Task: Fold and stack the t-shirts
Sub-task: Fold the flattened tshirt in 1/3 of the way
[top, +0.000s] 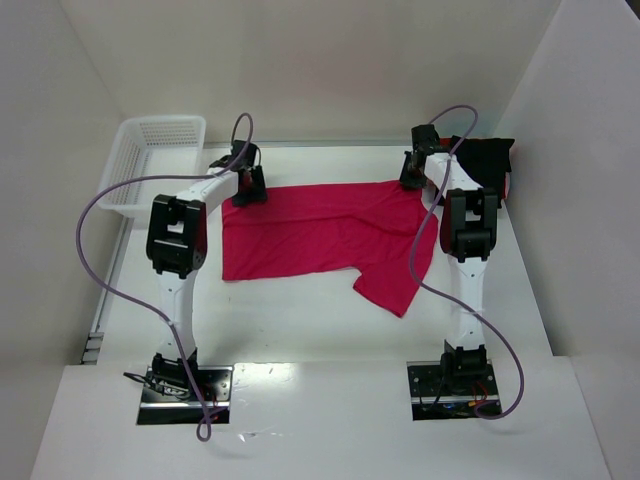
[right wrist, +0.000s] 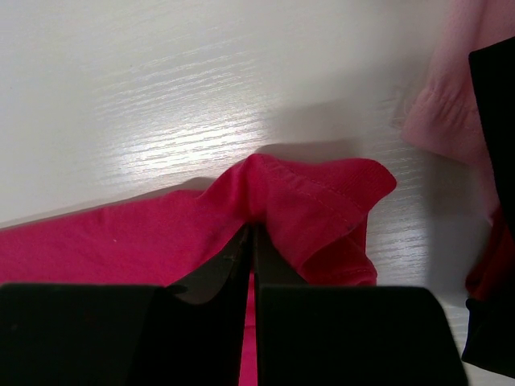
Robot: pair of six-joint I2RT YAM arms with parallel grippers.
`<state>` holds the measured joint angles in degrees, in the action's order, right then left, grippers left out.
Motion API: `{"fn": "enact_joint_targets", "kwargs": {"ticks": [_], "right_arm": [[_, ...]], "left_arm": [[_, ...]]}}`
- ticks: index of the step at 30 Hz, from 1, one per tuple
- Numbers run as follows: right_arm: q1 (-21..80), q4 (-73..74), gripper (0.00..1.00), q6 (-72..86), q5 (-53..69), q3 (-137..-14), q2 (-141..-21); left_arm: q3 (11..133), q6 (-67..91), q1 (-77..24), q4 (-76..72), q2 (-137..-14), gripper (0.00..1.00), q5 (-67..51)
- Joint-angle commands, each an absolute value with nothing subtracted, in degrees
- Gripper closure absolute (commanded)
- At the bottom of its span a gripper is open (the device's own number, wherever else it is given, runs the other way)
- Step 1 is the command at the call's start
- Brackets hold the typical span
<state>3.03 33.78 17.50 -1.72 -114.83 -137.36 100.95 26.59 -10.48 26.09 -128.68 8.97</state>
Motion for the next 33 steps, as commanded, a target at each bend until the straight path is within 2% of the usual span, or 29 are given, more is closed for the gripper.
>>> {"fn": "enact_joint_targets", "kwargs": {"ticks": [1,4,5,9,21,33], "right_arm": [[3.43,32.96,0.92,17.49,-1.76,-114.35,-132.89],[3.43,32.96,0.92,17.49,-1.76,-114.35,-132.89],[3.43,32.96,0.92,17.49,-1.76,-114.35,-132.89],[3.43,32.96,0.92,17.49,-1.76,-114.35,-133.41],[3.43,32.96,0.92,17.49,-1.76,-114.35,-133.42],[3.43,32.96,0.89,17.49,-0.62,-115.40,-133.42]], "left_arm": [[102.22,25.84,-10.46,27.60,-130.34,0.29,9.93],[102.22,25.84,-10.46,27.60,-130.87,0.22,9.93],[102.22,25.84,-10.46,28.21,-131.39,0.12,9.93],[102.83,25.84,-10.46,28.74,-131.40,0.00,10.55],[110.13,23.38,-12.22,34.45,-137.02,0.00,17.31],[117.94,23.99,-9.93,35.68,-141.50,0.00,9.40]]}}
